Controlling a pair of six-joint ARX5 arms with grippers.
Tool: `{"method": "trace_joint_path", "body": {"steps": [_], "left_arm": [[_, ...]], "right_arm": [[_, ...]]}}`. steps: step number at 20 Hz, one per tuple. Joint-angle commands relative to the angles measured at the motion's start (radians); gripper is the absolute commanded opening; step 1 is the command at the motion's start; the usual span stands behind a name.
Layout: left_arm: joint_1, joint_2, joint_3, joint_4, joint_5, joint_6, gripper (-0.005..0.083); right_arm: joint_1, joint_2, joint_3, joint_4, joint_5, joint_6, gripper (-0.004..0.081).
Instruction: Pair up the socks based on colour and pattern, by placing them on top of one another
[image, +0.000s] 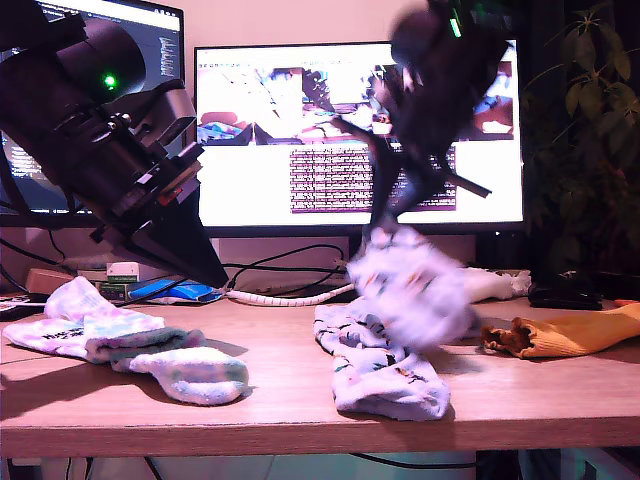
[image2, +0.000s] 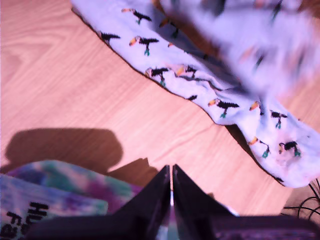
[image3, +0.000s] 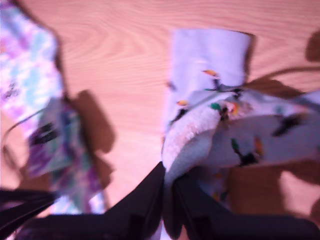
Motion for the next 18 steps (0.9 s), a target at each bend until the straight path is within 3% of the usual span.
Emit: {"method": "trace_joint_path", "body": {"steps": [1,4,8,9,13,18], "left_arm": [[-0.008,0.011,-0.008,0.0,0.016,-0.004,-0.0011],[-0.032,0.011,-0.008,0.018,0.058,-0.028,0.0002],[-0.096,0.011,-0.008,0.159,0.105,-0.109,0.0309],[-0.108,0.011,-0.008,0.185,0.105,-0.113,0.0332],[-0.112,0.015,-0.008,0.256,0.161,-0.196,0.0347],[-0.085,0.033,-0.008,0.319,0.165,-0.244,0.0367]], "right_arm": [[0.011,0.005,0.022,-0.041,-0.002,-0.016,-0.0012],[0.024,0.005,0.053,-0.061,-0.003,-0.021,-0.0012],[0.044,0.005,0.065,-0.064,-0.022,-0.02,-0.0012],[0.048,0.005,0.073,-0.065,-0.045,-0.017,-0.0012],[0.055,0.005,0.138,-0.065,-0.115,-0.01,-0.0012],[0.055,0.005,0.217,-0.071,-0.158,-0.008,-0.0012]]}}
